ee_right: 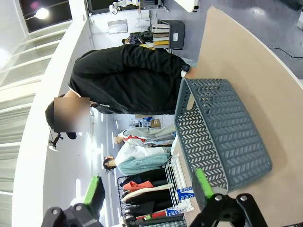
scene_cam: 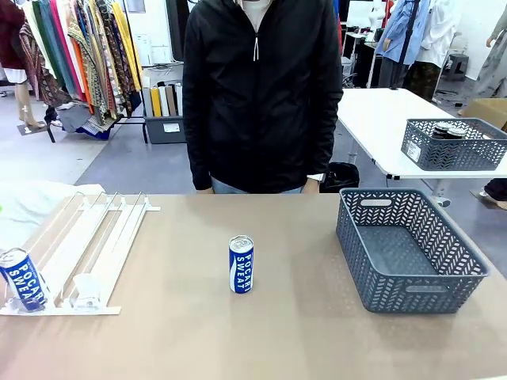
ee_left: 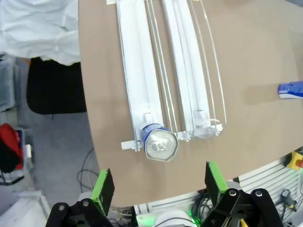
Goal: Retrieve and store the cans from the dispenser.
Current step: Pick up one can from the Automatic Can Dispenser and place it in the middle of the table.
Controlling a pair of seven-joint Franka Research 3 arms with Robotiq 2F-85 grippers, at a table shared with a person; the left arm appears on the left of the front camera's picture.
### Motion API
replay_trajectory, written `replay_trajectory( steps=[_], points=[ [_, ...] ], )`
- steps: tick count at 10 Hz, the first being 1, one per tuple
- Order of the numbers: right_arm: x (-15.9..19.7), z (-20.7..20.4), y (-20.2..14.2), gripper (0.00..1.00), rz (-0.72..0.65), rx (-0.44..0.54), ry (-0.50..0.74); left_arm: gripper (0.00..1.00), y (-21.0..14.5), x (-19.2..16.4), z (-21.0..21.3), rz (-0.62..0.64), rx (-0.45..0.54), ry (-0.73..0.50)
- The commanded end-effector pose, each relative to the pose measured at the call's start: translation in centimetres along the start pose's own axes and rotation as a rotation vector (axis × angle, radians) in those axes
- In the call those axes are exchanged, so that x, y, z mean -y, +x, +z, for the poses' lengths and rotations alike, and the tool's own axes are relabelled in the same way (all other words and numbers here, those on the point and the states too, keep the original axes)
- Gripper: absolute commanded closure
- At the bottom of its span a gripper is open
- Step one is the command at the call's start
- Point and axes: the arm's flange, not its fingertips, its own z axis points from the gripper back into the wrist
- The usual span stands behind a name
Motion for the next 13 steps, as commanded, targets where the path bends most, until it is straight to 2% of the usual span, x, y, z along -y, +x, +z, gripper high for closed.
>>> replay_trajectory(
  steps=[1,2,4,7,13],
  points=[
    [-0.4,0.1,-0.2,0.00,-0.002,-0.005,0.002,0.00,0.0,0.1,0.3,-0.011,-0.009,0.011],
    [-0.4,0.1,-0.2,0.00,-0.002,-0.005,0.002,0.00,0.0,0.0,0.0,0.000,0.000,0.000],
    [-0.4,0.1,-0.2,0.00,-0.002,-0.005,0.002,0.00,0.3,0.1,-2.2,-0.068,-0.062,0.020],
    [-0.4,0.1,-0.2,0.00,-0.002,-0.005,0.002,0.00,0.8,-0.3,-6.5,-0.044,-0.164,0.008],
    [-0.4,0.1,-0.2,0.00,-0.002,-0.005,0.002,0.00,0.6,1.9,-12.0,-0.072,-0.298,0.003]
  ],
)
